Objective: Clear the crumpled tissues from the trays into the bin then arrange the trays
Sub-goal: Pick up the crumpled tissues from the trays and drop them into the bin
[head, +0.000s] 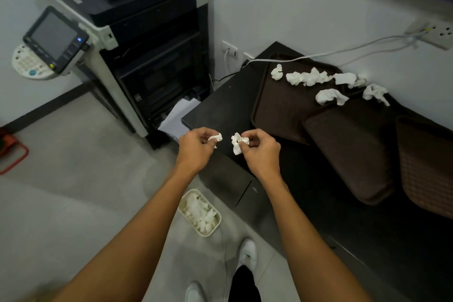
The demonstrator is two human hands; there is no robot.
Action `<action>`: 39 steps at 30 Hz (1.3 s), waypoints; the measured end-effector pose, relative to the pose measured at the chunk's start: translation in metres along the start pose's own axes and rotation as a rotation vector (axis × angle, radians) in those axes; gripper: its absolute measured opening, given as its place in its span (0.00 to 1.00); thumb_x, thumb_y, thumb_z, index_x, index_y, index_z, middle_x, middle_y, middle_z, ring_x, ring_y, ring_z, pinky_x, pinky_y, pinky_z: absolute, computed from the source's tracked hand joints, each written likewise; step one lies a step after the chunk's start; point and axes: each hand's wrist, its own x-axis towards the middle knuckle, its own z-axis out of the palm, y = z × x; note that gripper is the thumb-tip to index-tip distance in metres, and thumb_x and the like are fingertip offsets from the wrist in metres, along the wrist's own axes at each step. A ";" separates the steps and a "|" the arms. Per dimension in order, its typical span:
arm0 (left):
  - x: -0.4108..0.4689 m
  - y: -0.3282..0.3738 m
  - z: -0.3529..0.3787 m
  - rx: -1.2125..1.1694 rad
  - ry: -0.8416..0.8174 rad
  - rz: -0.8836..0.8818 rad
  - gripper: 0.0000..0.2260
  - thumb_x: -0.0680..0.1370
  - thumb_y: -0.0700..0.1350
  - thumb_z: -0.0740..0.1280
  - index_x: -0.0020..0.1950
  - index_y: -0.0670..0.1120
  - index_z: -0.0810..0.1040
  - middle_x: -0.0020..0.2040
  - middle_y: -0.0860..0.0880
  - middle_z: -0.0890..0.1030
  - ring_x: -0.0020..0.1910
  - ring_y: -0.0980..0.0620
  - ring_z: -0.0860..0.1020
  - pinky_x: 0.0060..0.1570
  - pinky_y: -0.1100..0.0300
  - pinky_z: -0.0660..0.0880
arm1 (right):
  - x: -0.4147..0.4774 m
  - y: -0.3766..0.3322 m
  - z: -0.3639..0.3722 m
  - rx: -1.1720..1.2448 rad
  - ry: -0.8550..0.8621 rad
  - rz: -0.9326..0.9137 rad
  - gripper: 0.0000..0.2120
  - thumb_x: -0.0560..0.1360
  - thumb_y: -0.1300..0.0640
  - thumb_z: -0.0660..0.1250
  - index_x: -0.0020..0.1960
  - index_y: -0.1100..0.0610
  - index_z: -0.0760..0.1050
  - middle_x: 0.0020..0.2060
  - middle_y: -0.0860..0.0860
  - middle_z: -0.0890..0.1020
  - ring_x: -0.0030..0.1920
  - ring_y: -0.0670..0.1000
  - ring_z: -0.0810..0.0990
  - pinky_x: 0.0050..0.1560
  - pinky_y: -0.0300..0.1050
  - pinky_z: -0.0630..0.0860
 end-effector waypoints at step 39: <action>-0.078 -0.456 0.132 0.071 0.057 -0.587 0.06 0.78 0.40 0.72 0.52 0.48 0.87 0.45 0.51 0.86 0.40 0.54 0.83 0.34 0.76 0.73 | -0.060 0.419 0.283 -0.461 -0.531 0.163 0.11 0.76 0.62 0.74 0.58 0.56 0.81 0.59 0.53 0.81 0.57 0.54 0.82 0.57 0.46 0.83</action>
